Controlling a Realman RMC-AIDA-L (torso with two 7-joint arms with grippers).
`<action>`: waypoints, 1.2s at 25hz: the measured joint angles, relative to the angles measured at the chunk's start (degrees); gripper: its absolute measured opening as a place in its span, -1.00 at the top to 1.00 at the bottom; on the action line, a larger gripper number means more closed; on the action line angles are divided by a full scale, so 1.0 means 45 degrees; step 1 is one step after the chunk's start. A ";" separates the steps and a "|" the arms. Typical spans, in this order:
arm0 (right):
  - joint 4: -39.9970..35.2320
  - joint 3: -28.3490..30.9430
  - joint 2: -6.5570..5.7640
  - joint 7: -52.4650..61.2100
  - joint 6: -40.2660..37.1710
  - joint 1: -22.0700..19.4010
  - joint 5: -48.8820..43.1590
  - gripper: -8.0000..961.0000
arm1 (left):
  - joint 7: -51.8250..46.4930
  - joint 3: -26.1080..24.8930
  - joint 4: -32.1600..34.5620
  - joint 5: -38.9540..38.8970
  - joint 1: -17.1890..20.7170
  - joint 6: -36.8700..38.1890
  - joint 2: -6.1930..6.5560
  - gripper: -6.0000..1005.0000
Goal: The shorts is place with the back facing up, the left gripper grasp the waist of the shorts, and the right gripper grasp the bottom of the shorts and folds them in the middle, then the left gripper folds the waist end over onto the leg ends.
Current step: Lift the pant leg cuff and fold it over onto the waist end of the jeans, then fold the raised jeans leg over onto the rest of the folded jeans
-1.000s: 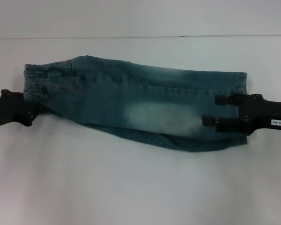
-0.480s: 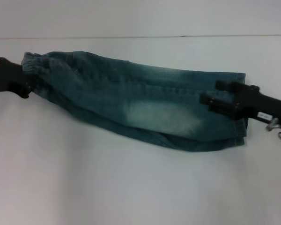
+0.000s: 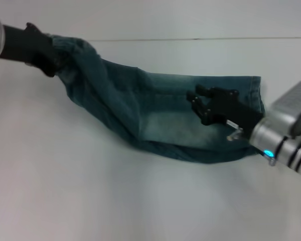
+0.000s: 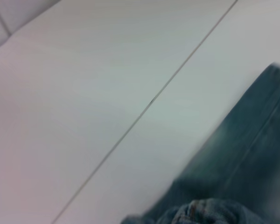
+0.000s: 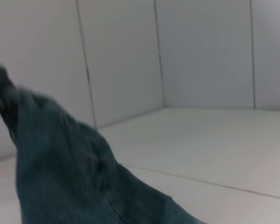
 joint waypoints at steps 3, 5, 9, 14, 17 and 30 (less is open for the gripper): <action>0.1246 0.0975 0.0079 -0.1816 0.0965 0.0841 0.0465 0.31 | -0.0850 0.0035 0.0699 -0.0002 -0.0680 0.1033 -0.0046 0.89; 0.1957 0.1869 0.0068 -0.2849 0.1517 0.1316 0.0462 0.40 | -0.1245 0.0056 0.1149 0.0003 -0.1133 0.1618 -0.0188 0.89; 0.2747 0.2406 0.0066 -0.4026 0.2561 0.2169 0.0402 0.60 | -0.2186 0.0463 0.1600 0.0051 -0.1893 0.2250 -0.0303 0.89; 0.3738 0.2882 0.0112 -0.5197 0.4190 0.3346 -0.0134 0.98 | -0.3218 0.1803 0.1723 0.0084 -0.2485 0.2407 -0.0307 0.89; 0.4230 0.4346 0.0112 -0.5895 0.4994 0.3622 -0.2122 0.98 | -0.3680 0.2657 0.1622 0.0100 -0.2767 0.2292 -0.0323 0.89; 0.2257 0.7265 -0.0520 -0.3688 0.2610 0.0626 -0.6875 0.95 | -0.4241 0.4493 0.0160 0.0009 -0.3121 0.1056 -0.0403 0.89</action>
